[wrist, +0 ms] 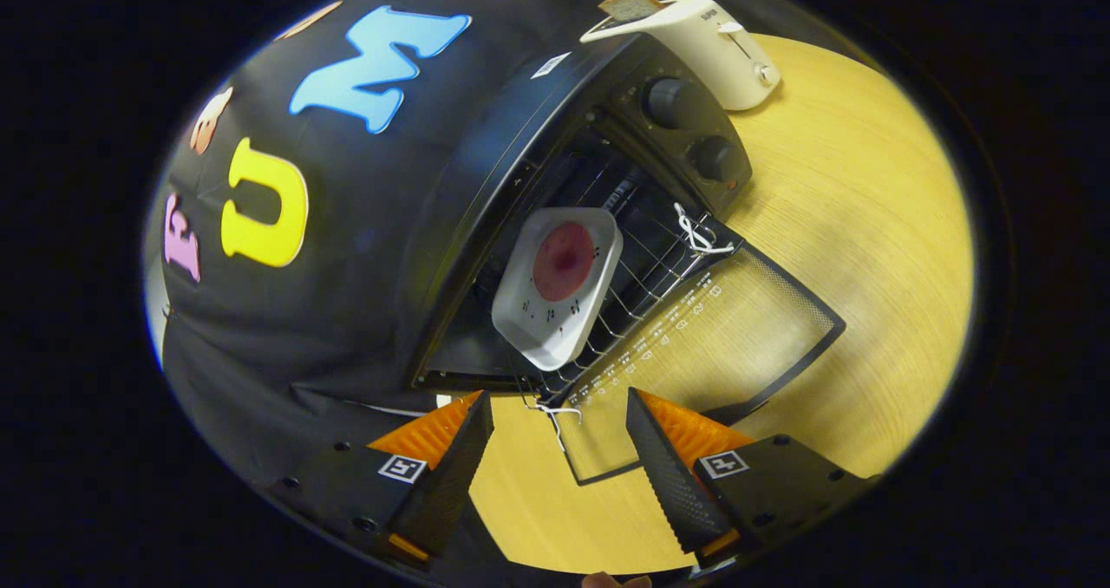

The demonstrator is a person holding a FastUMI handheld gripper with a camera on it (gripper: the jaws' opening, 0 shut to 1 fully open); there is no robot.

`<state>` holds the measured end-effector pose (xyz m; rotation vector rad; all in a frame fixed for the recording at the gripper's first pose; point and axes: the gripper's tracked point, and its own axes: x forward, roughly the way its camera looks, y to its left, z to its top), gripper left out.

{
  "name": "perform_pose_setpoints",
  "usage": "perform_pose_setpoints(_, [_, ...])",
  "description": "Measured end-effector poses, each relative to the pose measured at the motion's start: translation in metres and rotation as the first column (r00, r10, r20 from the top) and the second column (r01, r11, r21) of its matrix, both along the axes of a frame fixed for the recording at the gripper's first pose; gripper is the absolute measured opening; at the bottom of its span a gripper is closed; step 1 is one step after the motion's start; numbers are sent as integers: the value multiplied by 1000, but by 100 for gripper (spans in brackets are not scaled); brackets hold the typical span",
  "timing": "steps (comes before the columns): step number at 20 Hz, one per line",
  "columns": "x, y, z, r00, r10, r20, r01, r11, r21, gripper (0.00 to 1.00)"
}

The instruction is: Open the toaster oven, put the food inside, and close the toaster oven door.

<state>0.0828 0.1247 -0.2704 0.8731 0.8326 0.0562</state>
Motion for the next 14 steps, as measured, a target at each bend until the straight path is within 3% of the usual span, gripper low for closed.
perform_pose_setpoints(4, [-20,0,-14,995,103,-14,-104,983,-154,98])
perform_pose_setpoints(6, [-30,-2,-25,986,161,-43,-166,957,-238,98])
perform_pose_setpoints(10, [-53,-12,-51,955,272,-120,-297,859,-416,98])
perform_pose_setpoints(14, [-69,-25,-77,921,330,-206,-389,768,-509,98])
